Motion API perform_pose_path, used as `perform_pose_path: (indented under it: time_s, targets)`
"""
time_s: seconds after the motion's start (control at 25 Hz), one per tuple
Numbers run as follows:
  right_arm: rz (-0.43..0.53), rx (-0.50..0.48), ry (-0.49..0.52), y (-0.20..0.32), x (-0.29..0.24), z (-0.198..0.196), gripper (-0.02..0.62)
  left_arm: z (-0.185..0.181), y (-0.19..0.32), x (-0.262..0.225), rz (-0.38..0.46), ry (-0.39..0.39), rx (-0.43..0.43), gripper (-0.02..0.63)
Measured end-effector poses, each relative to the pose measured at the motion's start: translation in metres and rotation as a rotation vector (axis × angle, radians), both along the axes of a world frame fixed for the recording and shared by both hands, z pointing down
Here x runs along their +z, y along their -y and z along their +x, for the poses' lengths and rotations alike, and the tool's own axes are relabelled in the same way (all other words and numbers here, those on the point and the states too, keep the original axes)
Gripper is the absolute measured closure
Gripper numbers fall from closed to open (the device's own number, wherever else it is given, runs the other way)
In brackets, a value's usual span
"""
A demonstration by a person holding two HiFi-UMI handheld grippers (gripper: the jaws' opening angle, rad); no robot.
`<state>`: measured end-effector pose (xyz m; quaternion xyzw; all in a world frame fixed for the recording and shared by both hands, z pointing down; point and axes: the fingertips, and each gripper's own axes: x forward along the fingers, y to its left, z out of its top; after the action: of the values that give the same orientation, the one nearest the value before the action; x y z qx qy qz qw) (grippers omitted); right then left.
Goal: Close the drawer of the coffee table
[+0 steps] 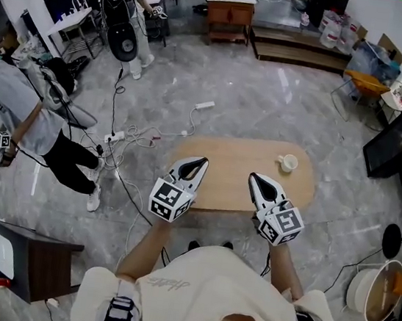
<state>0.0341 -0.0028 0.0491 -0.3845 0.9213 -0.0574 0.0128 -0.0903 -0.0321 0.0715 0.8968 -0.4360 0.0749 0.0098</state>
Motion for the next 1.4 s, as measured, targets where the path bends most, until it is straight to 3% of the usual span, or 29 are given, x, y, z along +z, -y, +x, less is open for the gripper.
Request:
perform_pose_path:
  time_s: [0.24, 0.48, 0.68, 1.4]
  targets:
    - [0.014, -0.009, -0.034, -0.002, 0.007, -0.003, 0.601, -0.003, 0.000, 0.010, -0.026, -0.003, -0.019, 0.601]
    - [-0.023, -0.006, 0.041, -0.007, 0.002, 0.003, 0.601, -0.005, -0.006, 0.011, -0.023, -0.019, -0.028, 0.601]
    - [0.014, -0.009, -0.014, -0.009, -0.005, 0.003, 0.601, 0.001, -0.007, 0.002, -0.007, -0.021, -0.021, 0.601]
    - [-0.021, -0.033, -0.010, -0.010, 0.007, -0.004, 0.601, -0.008, -0.014, 0.005, -0.007, -0.027, -0.039, 0.601]
